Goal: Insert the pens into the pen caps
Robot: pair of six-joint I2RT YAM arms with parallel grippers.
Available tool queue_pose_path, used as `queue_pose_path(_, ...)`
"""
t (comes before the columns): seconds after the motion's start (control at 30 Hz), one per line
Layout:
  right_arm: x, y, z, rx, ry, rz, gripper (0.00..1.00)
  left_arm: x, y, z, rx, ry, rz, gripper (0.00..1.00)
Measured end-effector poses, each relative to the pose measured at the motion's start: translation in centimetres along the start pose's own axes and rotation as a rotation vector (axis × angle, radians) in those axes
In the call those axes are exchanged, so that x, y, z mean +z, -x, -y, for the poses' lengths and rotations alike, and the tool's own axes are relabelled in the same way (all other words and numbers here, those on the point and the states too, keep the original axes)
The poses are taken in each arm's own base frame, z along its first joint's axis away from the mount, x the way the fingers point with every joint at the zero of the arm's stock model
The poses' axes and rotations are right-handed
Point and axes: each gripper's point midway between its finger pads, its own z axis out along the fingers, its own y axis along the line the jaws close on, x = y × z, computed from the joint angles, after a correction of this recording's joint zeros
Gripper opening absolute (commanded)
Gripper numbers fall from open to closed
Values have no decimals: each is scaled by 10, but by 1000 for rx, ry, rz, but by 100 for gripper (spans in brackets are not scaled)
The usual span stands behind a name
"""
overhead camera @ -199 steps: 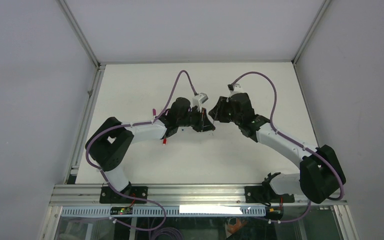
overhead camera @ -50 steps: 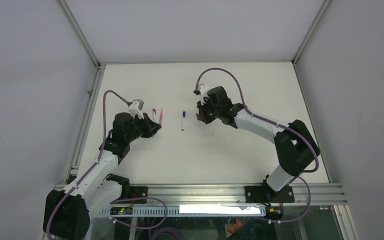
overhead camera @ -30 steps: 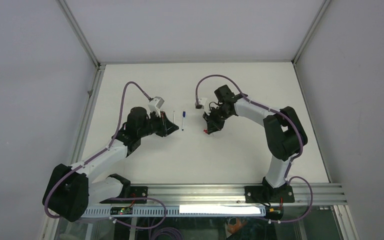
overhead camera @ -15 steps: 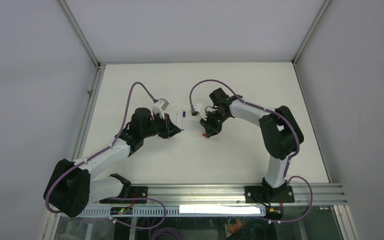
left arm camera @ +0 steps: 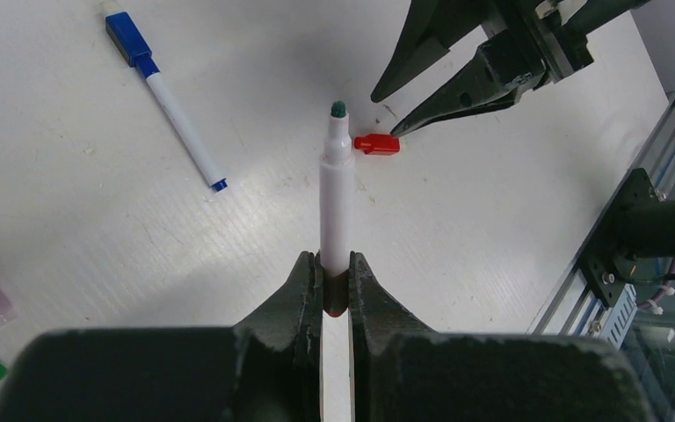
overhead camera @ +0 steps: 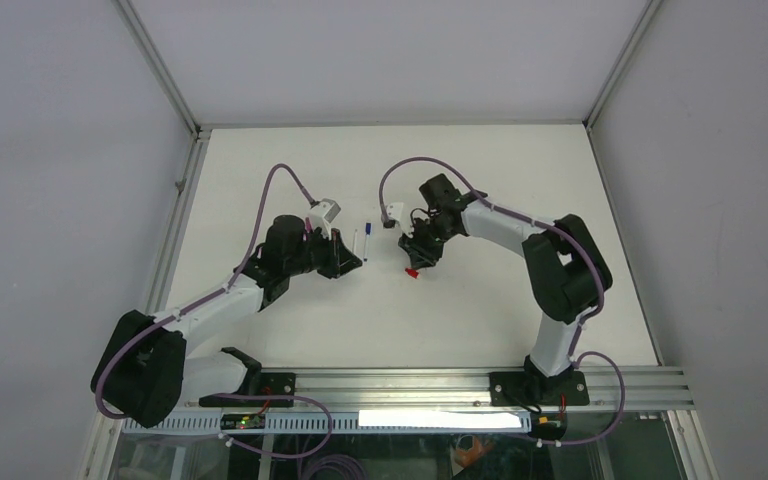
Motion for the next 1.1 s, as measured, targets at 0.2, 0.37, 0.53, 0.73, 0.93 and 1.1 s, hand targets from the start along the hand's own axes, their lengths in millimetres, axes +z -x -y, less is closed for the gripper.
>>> queue_pose_path(0.2,-28,25,19,4,-221,123,70,2,2,-1,11,2,-1,0)
queue_pose_path(0.37,-93,74,32,146,-494,420,100,2,6,-1,31,7,8,0)
queue_pose_path(0.53,-122,109,37,444,-464,563,100,2,6,-5,34,26,8,0)
queue_pose_path(0.73,-107,112,47,843,-333,639,100,-7,10,-6,55,53,24,0)
queue_pose_path(0.93,-100,135,-4,791,-593,669,100,-19,24,-6,76,86,81,0)
queue_pose_path(1.1,-113,152,-15,940,-612,799,89,-21,25,-8,75,103,85,0)
